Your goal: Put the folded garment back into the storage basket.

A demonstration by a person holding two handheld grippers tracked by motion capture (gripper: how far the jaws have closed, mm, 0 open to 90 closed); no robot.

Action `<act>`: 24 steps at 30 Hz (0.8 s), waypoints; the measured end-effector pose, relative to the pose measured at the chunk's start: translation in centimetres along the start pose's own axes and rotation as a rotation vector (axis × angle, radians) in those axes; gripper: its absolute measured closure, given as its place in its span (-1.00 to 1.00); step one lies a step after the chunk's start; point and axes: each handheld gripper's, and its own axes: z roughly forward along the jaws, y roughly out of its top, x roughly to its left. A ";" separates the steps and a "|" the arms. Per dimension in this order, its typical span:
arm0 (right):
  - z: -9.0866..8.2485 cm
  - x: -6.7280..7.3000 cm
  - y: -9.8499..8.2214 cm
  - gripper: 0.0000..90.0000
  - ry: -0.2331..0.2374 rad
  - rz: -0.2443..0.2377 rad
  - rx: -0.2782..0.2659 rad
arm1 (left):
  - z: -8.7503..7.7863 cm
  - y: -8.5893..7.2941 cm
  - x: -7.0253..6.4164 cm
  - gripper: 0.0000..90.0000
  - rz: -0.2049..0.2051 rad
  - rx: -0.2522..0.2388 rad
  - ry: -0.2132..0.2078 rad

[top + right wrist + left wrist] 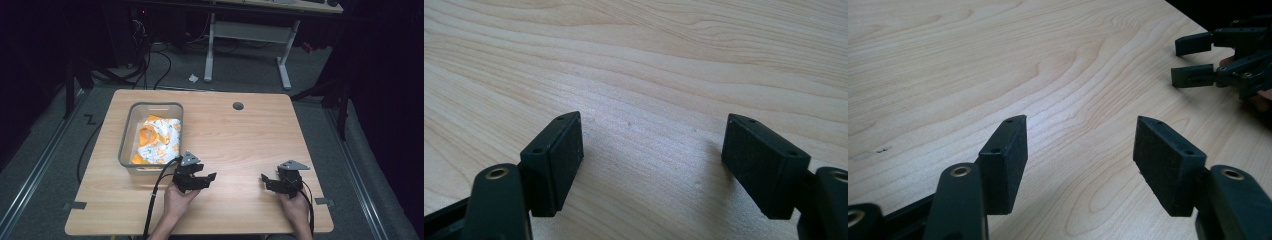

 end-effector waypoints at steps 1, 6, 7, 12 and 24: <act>0.0 0.0 0.0 -0.45 0.000 0.000 0.000 | 0.1 -0.1 0.0 -0.14 -0.003 0.001 0.004; 0.0 0.0 0.0 -0.45 0.000 0.000 0.000 | 0.6 -0.6 0.2 -0.14 -0.006 0.018 0.020; 0.0 0.0 0.0 -0.45 0.000 0.000 0.000 | 0.7 -0.7 0.2 -0.14 -0.007 0.018 0.025; 0.0 0.0 0.0 -0.45 0.000 0.000 0.000 | 1.3 -1.2 0.2 -0.14 0.008 0.033 0.062; 0.0 0.0 0.0 -0.45 0.000 0.000 0.000 | 2.7 -2.4 0.1 -0.17 0.105 0.073 0.186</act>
